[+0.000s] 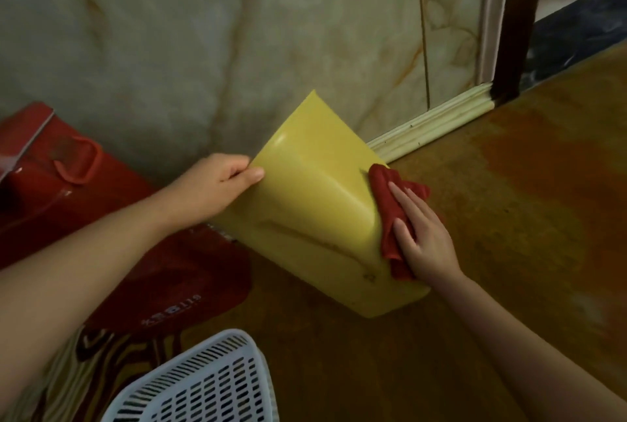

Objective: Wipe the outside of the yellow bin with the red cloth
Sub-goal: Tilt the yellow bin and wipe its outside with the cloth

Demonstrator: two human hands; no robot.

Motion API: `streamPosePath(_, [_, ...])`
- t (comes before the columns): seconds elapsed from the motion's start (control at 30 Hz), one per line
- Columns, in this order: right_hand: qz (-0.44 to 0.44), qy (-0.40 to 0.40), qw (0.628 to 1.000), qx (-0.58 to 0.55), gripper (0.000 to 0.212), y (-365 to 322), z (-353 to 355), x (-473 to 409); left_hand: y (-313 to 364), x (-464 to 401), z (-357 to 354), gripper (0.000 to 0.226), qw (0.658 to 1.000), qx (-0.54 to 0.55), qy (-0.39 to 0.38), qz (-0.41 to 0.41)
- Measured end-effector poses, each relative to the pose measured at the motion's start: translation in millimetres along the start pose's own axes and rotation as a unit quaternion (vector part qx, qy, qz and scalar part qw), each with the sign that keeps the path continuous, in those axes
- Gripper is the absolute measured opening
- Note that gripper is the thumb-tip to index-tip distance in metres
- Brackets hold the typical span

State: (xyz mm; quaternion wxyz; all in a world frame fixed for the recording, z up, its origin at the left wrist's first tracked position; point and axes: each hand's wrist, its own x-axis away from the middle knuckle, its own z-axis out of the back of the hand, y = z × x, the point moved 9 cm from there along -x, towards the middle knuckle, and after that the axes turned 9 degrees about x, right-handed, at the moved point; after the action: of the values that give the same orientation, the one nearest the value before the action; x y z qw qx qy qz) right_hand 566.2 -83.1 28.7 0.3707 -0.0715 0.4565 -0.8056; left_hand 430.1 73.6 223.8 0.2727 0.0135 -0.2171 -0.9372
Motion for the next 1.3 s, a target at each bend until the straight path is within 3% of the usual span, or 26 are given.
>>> streamPosePath(0.1, [-0.114,-0.053,0.985,-0.116,0.065,-6,-10,-13,29,-22,2,0.034,0.999,0.041,0.005,-0.010])
streamPosePath(0.17, [-0.136,-0.042,0.975,-0.171,0.071,-33,-15,-13,43,-40,-5,0.031,0.997,0.076,-0.018,-0.001])
streamPosePath(0.3, [-0.090,-0.015,0.972,-0.215,0.059,-101,-20,-21,27,-41,-19,0.037,0.992,0.098,-0.060,0.053])
streamPosePath(0.47, [0.060,0.014,0.983,-0.172,0.056,-176,-16,-41,-6,-30,-3,0.029,0.967,0.231,0.011,0.107])
streamPosePath(0.63, [0.058,-0.020,0.997,-0.054,0.055,-135,-33,-39,-13,-26,-4,0.022,0.942,0.298,0.006,0.153])
streamPosePath(0.73, [0.053,-0.033,0.996,-0.069,0.053,-103,-41,-21,-30,-4,9,0.023,0.958,0.154,-0.163,0.177])
streamPosePath(0.8, [0.032,-0.034,0.996,-0.074,0.052,-81,-47,-4,-44,17,19,0.024,0.954,0.079,-0.219,0.188])
streamPosePath(1.0, [0.007,-0.065,0.994,-0.091,0.052,-42,-62,35,-50,32,24,0.016,0.966,0.081,-0.170,0.179])
streamPosePath(1.07, [-0.047,-0.064,0.991,-0.108,0.047,-29,-62,44,-47,32,26,0.012,0.975,0.063,-0.141,0.161])
streamPosePath(1.17, [-0.112,-0.030,0.986,-0.118,0.058,-36,-59,58,-46,36,28,0.011,0.980,0.055,-0.114,0.155])
streamPosePath(1.3, [0.004,0.076,0.991,-0.108,0.052,-124,-39,46,-42,36,29,0.017,0.979,0.082,-0.097,0.160])
